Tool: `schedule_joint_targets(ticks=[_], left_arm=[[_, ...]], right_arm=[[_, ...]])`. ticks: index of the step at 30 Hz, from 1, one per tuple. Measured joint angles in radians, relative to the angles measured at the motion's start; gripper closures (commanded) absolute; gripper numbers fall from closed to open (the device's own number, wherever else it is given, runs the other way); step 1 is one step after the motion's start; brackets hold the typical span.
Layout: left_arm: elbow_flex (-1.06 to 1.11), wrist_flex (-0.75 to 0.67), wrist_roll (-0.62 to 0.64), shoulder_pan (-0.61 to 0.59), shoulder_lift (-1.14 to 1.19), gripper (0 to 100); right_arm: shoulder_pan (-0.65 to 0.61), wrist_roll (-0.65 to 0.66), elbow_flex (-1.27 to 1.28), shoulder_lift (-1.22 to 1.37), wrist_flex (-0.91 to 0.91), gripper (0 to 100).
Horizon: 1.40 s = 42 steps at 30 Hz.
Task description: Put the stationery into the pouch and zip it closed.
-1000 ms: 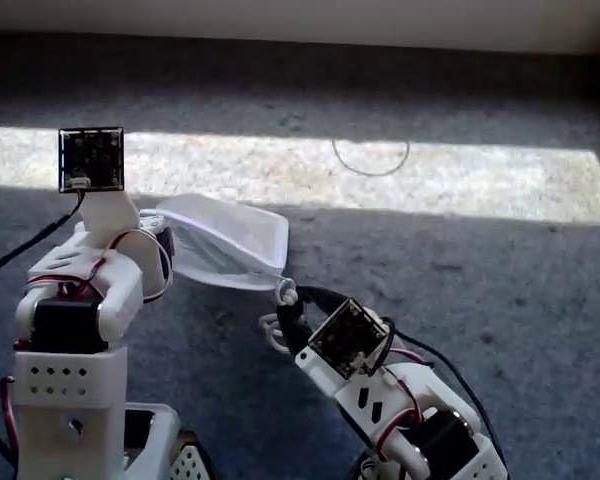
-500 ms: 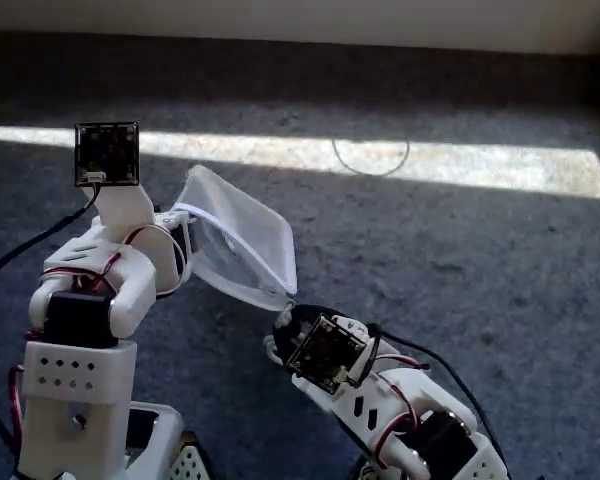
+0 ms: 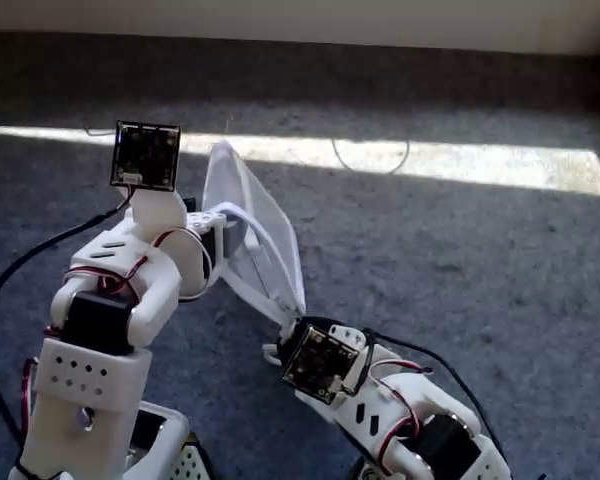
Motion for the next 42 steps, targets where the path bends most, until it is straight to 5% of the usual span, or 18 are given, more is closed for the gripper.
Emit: schedule_joint_targets(ticks=[9, 17, 25, 42], left_arm=[[0.0, -0.02, -0.006, 0.153, 0.0, 75], [0.0, -0.02, -0.137, 0.298, 0.0, 75], [0.0, -0.02, -0.238, 0.325, 0.0, 75], [-0.083, 0.078, -0.242, 0.364, 0.0, 75]], right_arm=[[-0.044, 0.032, -0.028, 0.008, 0.048, 99.3], [-0.044, 0.052, -0.028, 0.008, 0.048, 99.3], [-0.048, 0.052, -0.028, 0.008, 0.048, 99.3], [-0.048, 0.052, -0.029, 0.005, 0.048, 99.3]])
